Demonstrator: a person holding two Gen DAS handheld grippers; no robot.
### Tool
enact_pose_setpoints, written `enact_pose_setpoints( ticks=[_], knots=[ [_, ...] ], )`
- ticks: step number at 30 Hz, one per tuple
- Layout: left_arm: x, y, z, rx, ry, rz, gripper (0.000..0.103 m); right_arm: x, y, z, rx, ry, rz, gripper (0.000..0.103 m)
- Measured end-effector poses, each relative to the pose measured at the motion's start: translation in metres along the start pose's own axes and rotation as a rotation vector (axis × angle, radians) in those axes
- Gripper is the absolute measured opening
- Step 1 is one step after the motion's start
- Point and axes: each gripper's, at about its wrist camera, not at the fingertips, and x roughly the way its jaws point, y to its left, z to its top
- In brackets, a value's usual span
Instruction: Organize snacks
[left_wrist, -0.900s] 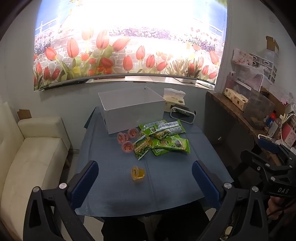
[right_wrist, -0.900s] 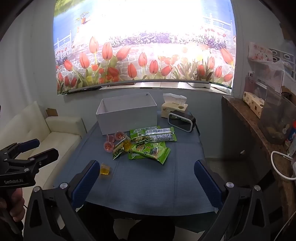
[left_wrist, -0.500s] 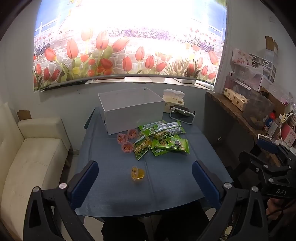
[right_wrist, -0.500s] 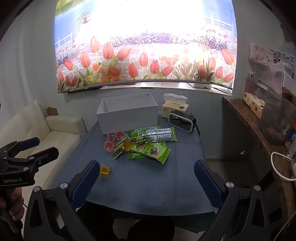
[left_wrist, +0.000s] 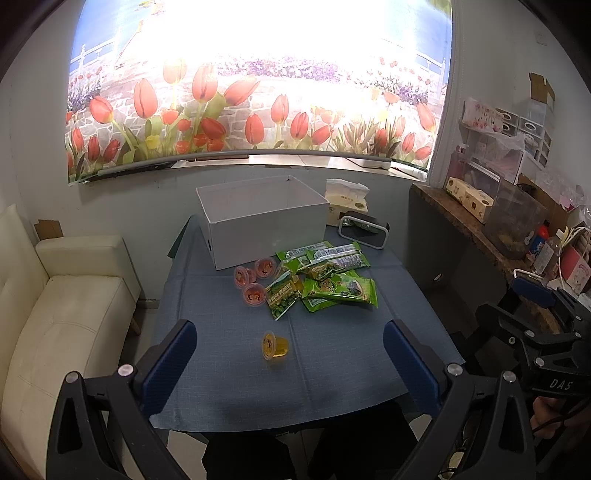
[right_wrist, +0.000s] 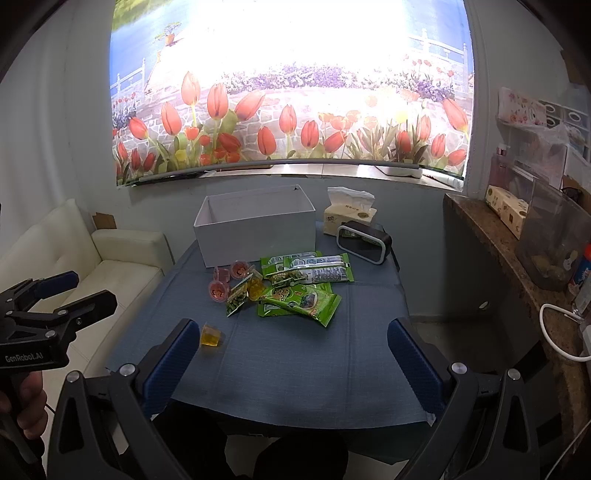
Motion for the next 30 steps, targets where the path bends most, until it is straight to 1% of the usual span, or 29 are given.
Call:
enact_pose_setpoints(
  ticks=[20,22,30],
  knots=[
    [-0.0035,-0.0025,0.0003,0.001,-0.011,0.007,0.103,-0.0007,-0.0001,-0.0012,0.001,-0.002,0.0,0.103],
    [-0.0034,-0.0017,0.0011,-0.002,-0.006,-0.003,0.103,-0.0007,-0.0004,-0.0012,0.0,-0.001,0.0,0.103],
    [-0.0033,-0.0032,-0.0001,0.008,-0.002,0.002,0.103,-0.0007,-0.0007,-0.0009,-0.001,-0.002,0.001,0.103]
  ],
)
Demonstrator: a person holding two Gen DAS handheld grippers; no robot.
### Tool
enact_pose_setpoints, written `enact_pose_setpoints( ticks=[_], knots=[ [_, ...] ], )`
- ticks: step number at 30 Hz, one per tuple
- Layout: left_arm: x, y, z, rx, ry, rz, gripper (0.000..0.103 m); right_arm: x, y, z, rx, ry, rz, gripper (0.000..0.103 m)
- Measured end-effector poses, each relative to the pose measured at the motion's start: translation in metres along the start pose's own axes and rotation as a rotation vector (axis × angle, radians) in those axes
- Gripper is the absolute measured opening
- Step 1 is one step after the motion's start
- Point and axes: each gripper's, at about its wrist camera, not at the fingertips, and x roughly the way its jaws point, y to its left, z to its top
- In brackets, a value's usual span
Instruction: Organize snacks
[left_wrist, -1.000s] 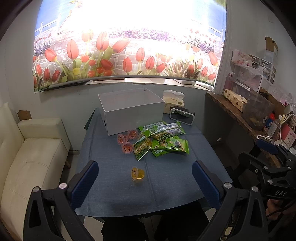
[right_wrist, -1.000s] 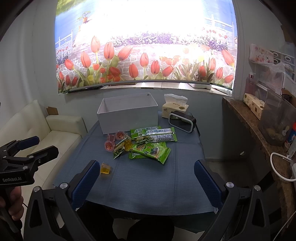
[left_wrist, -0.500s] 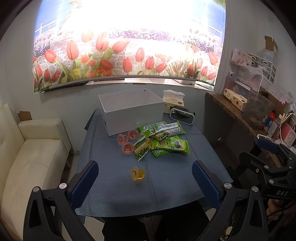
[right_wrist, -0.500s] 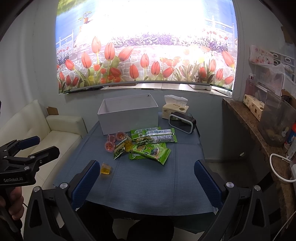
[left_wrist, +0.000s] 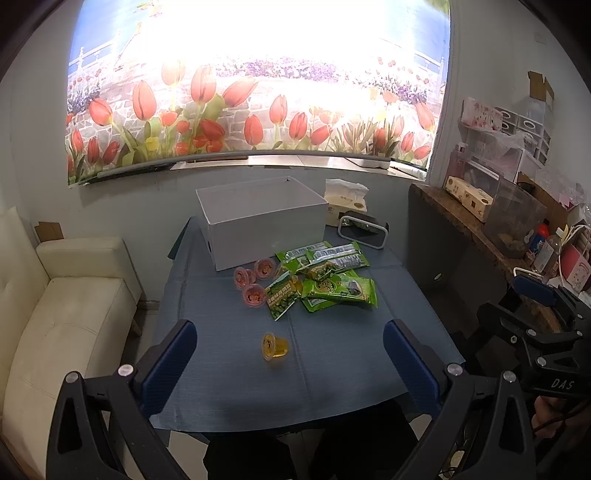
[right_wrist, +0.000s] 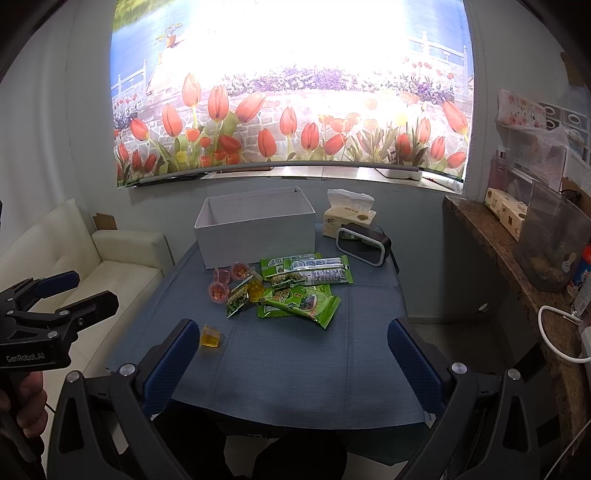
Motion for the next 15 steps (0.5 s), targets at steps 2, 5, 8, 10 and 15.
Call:
enact_pose_setpoints(
  ticks=[2,5,8,10,15],
  knots=[
    [0.0001,-0.0004,0.0006,0.0,-0.001,0.003,0.103,-0.0002,-0.0002,0.0001,0.0,0.001,0.003,0.103],
    [0.0,-0.0001,0.0013,-0.001,-0.001,0.001,0.103,-0.0005,-0.0008,0.0002,-0.001,0.002,0.001,0.103],
    [0.0003,-0.0005,0.0016,0.001,0.001,0.002,0.103,-0.0008,-0.0013,-0.0002,0.0,-0.001,0.002,0.103],
    [0.0002,-0.0012,0.0015,0.002,0.001,0.004,0.103,-0.0004,-0.0013,0.0002,0.001,-0.001,0.002,0.103],
    [-0.0004,-0.0013,0.0012,0.004,0.001,0.003,0.103,0.0,-0.0004,-0.0009,-0.002,-0.002,0.001,0.103]
  ],
)
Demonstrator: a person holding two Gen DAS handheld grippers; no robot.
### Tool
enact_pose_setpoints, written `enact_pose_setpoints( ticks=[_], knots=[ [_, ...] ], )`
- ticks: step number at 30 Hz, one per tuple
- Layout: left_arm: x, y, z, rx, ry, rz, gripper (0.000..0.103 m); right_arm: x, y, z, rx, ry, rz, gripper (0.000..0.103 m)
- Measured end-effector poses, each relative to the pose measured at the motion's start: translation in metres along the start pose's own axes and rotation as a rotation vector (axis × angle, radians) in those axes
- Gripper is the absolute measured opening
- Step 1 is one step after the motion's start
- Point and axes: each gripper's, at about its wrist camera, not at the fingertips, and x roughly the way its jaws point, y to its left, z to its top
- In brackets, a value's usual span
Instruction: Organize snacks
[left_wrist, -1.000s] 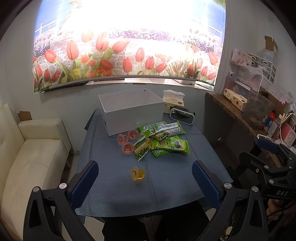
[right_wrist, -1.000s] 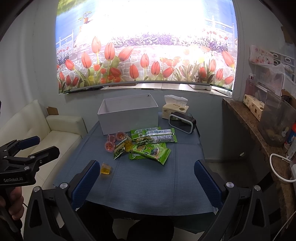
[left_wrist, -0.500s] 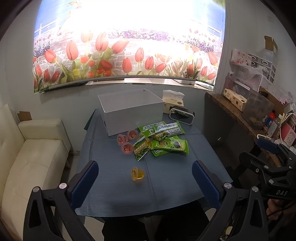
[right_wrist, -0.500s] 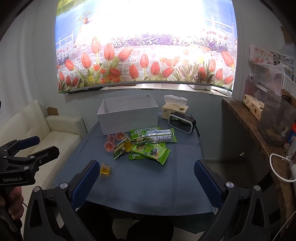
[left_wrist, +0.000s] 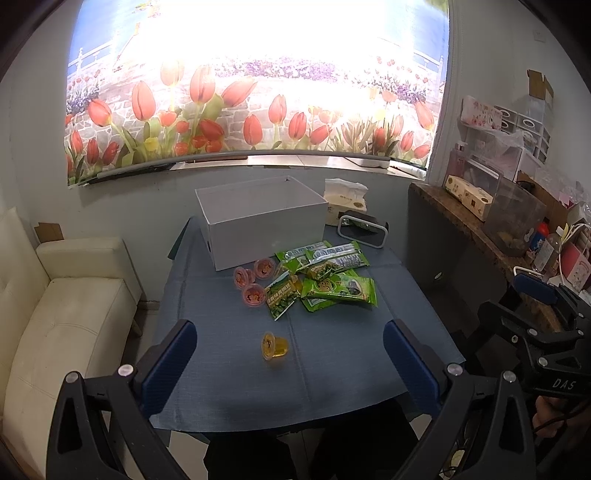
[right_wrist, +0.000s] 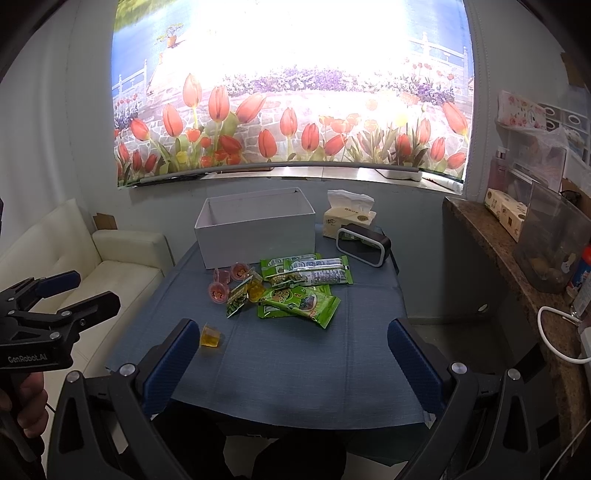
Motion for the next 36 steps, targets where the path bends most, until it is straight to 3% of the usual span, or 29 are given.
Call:
enact_pose_setpoints(
  ticks=[22,26,32,36],
  knots=[
    [0.006,0.0,-0.003,0.006,0.008,0.008,0.103,0.002,-0.001,0.0,-0.001,0.002,0.0,0.103],
    [0.035,0.006,-0.013,0.008,0.069,0.029,0.103,0.003,-0.002,-0.004,0.001,0.006,-0.006,0.103],
    [0.109,0.019,-0.04,-0.006,0.173,0.044,0.103,0.009,-0.008,-0.01,0.013,0.029,-0.021,0.103],
    [0.158,0.023,-0.055,-0.003,0.236,0.093,0.103,0.013,-0.016,-0.015,0.034,0.047,-0.028,0.103]
  ],
)
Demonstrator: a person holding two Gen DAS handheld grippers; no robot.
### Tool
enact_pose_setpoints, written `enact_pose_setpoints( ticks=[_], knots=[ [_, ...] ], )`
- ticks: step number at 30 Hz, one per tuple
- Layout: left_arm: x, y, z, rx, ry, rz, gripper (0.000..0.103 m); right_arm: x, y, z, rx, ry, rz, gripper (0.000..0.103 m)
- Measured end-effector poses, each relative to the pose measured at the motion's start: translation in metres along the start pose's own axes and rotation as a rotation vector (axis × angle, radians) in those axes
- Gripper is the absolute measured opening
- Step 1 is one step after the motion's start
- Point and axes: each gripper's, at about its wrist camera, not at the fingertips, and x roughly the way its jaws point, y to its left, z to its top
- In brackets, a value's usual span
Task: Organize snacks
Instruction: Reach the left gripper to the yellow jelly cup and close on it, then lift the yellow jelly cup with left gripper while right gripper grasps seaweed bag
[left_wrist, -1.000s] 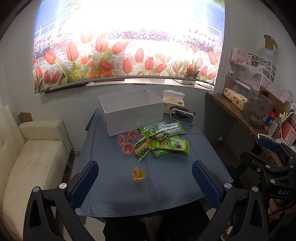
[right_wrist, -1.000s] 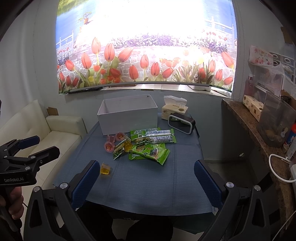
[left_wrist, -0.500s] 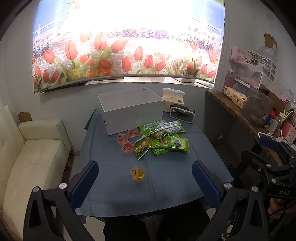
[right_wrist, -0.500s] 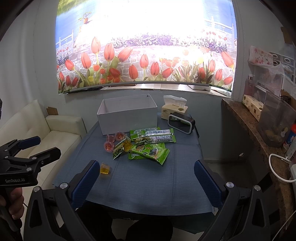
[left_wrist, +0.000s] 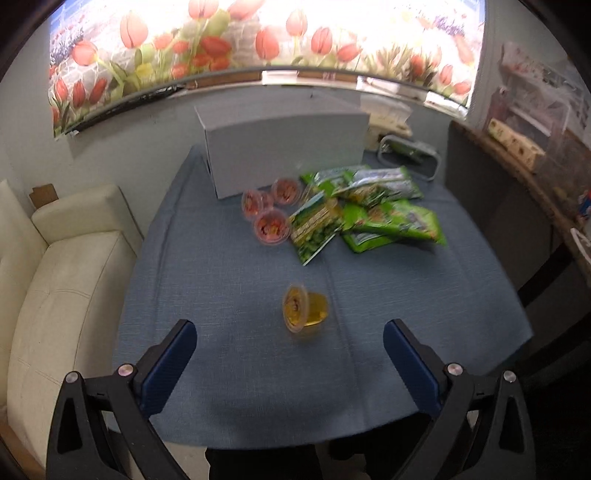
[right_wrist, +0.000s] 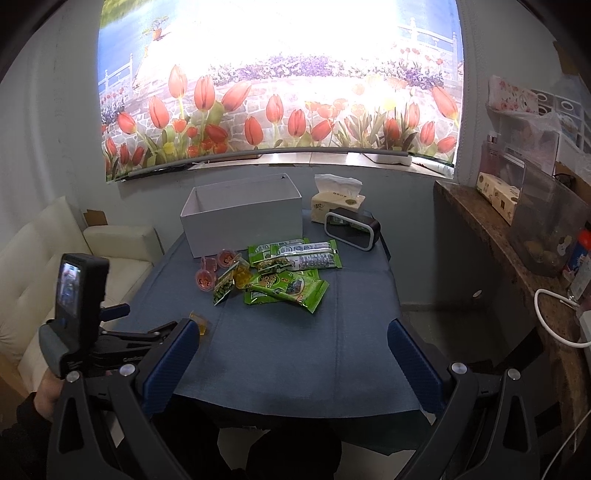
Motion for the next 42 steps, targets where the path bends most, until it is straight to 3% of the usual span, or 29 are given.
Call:
enact_pose_setpoints(
  ticks=[8,18,24,29,37,39,42],
  knots=[
    [0.07,-0.01,0.003,-0.003,0.065,0.076,0.103,0.01,-0.011,-0.01,0.033,0.041,-0.013,0.103],
    [0.1,-0.013,0.0,-0.032,0.114,0.105,0.101,0.013,-0.025,-0.015,0.06,0.055,-0.021,0.103],
    [0.101,-0.017,0.004,-0.036,0.114,0.043,0.077,0.016,-0.028,-0.016,0.065,0.059,-0.02,0.103],
    [0.098,-0.026,0.008,-0.042,0.117,-0.002,0.044,0.016,-0.028,-0.016,0.066,0.062,-0.018,0.103],
    [0.09,-0.002,0.005,-0.128,0.128,-0.065,0.041,0.019,-0.031,-0.018,0.076,0.063,-0.018,0.103],
    [0.084,0.001,0.006,-0.13,0.109,-0.074,0.035,0.021,-0.03,-0.018,0.077,0.066,-0.011,0.103],
    [0.077,0.003,0.009,-0.117,0.102,-0.079,0.034,0.025,-0.026,-0.019,0.065,0.068,-0.006,0.103]
  ],
)
